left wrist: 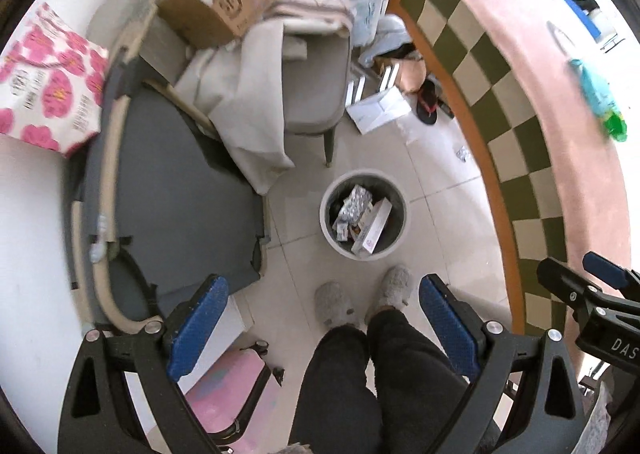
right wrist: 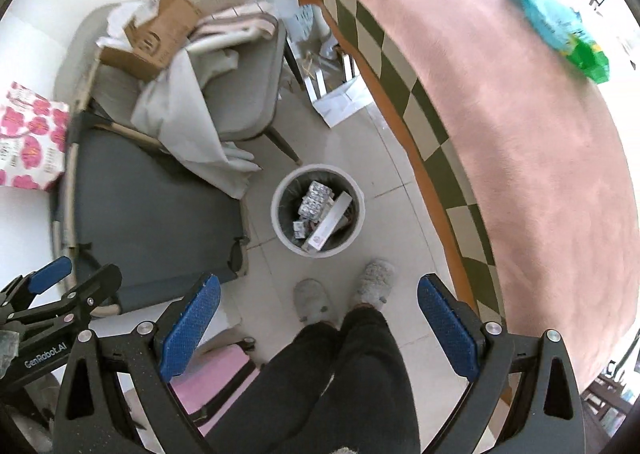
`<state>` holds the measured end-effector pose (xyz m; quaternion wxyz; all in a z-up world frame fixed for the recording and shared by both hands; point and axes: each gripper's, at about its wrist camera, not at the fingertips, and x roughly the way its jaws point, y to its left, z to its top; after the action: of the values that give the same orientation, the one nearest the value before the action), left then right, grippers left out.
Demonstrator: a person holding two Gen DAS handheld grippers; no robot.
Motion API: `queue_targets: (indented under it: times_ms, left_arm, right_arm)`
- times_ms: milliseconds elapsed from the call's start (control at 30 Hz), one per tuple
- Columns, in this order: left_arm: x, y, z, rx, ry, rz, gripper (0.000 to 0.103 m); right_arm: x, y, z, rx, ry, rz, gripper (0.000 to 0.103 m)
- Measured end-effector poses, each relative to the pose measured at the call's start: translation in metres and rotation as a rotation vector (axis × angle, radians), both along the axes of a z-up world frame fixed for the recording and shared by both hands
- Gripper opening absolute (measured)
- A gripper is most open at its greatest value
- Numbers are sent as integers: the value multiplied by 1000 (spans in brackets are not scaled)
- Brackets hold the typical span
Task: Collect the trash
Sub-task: 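Move both tools back over the table toward the rice bag and plastic bag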
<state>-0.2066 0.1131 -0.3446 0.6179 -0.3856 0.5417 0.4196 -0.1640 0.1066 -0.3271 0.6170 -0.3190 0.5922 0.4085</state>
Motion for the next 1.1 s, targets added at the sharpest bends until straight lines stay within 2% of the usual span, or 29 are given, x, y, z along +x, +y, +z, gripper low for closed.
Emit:
queue_targets:
  times_ms: [133,267,400,500,633,733,833,933,1100]
  left_arm:
    - [2,3,33,47,-9,-1,98]
    - [25,13,63,107,-48,-34,98]
    - [77,29,88,161,-72,-99,98]
    - [126,41,100,171,-103,-152,103]
    - [206,61,105,189,-94,-205,103]
    - [263,80,97,203,-56,-212,103]
    - [317,100,77,187,-3,-211,103]
    - [363,116,49,149,64,-215,103]
    - [419,140,6,94,160,-216,103]
  right_arm:
    - [7,-5,32,59,27,-45,100]
    - [40,-7,69,136,37,-142,100]
    - [94,-16,103,187,18,-245,100]
    - [145,-25,117,199,-7,-326,100]
    - [240,-36,126,194,-55,-440,100]
    - [321,-32,118,165,-57,-508,100]
    - [392,-15,100,146,-48,-547,100]
    - [466,17,65,108,-36,-549,100]
    - [542,69,3,8,-23,-509,100]
